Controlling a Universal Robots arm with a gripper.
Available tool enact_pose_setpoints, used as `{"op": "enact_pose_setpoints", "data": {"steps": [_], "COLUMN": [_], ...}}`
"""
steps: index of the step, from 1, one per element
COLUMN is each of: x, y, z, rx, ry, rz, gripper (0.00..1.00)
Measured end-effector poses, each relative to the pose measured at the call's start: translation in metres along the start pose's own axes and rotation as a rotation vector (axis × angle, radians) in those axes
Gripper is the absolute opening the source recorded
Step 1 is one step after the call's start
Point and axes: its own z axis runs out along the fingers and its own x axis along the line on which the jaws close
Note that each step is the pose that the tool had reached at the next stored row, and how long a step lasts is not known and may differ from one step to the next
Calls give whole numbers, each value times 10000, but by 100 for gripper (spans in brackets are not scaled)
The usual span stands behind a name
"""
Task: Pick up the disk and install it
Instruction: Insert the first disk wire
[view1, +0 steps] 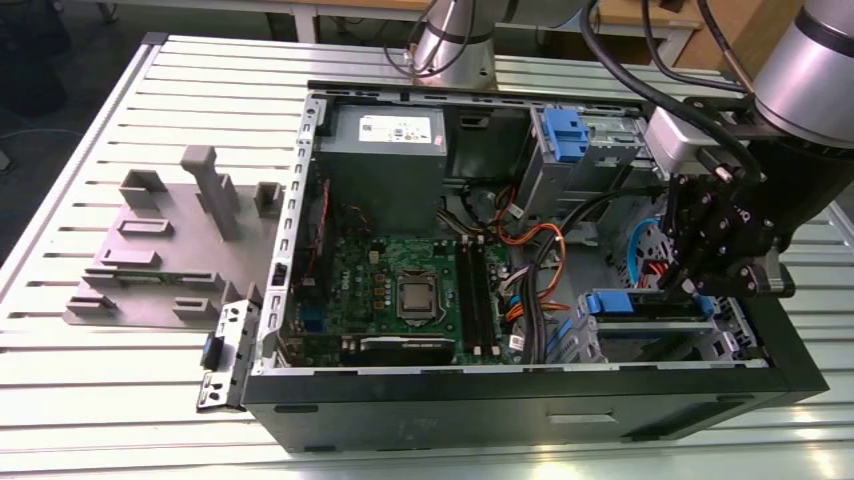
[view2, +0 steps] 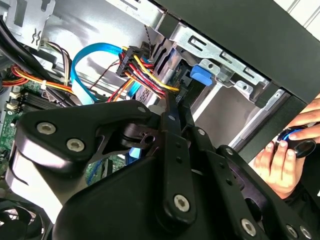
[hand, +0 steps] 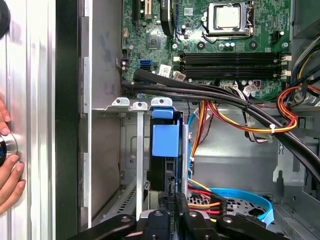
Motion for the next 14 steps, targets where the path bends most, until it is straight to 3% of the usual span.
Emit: {"op": "enact_pose_setpoints", "data": {"steps": [14], "x": [3], "y": [-1], "z": [-31], "rx": [0], "ry": [-14], "rz": [1], "gripper": [17]}}
